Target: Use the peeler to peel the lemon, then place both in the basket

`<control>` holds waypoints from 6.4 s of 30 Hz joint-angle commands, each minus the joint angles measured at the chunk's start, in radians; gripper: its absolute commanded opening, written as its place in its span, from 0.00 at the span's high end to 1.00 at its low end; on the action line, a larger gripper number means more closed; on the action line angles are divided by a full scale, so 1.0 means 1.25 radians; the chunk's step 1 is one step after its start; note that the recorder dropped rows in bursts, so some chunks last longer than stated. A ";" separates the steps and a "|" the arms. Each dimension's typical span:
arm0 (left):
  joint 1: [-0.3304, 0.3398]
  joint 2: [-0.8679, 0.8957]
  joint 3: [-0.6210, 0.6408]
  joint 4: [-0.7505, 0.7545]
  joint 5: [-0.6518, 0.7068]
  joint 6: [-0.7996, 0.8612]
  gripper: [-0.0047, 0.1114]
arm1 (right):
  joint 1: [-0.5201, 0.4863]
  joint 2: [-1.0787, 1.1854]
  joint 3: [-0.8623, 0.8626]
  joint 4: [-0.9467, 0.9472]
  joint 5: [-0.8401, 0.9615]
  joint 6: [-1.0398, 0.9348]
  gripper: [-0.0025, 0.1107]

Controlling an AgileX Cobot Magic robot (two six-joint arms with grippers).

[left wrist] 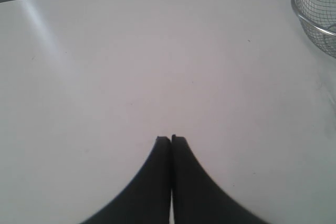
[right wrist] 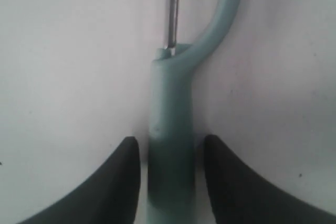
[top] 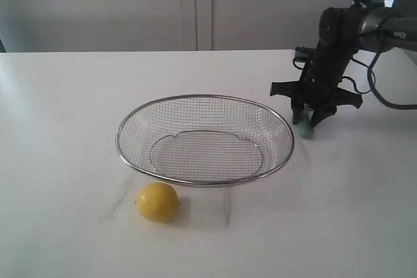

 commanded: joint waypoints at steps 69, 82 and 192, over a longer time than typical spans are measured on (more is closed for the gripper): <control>0.002 -0.004 0.000 0.002 0.000 -0.001 0.96 | -0.006 -0.235 -0.006 -0.059 0.172 -0.044 0.98; 0.002 -0.004 0.000 0.002 0.000 -0.001 0.96 | -0.004 -0.360 -0.003 0.037 0.172 -0.074 0.98; 0.002 -0.004 0.000 0.002 -0.180 -0.001 0.96 | 0.045 -0.799 0.591 0.393 0.138 -0.803 0.98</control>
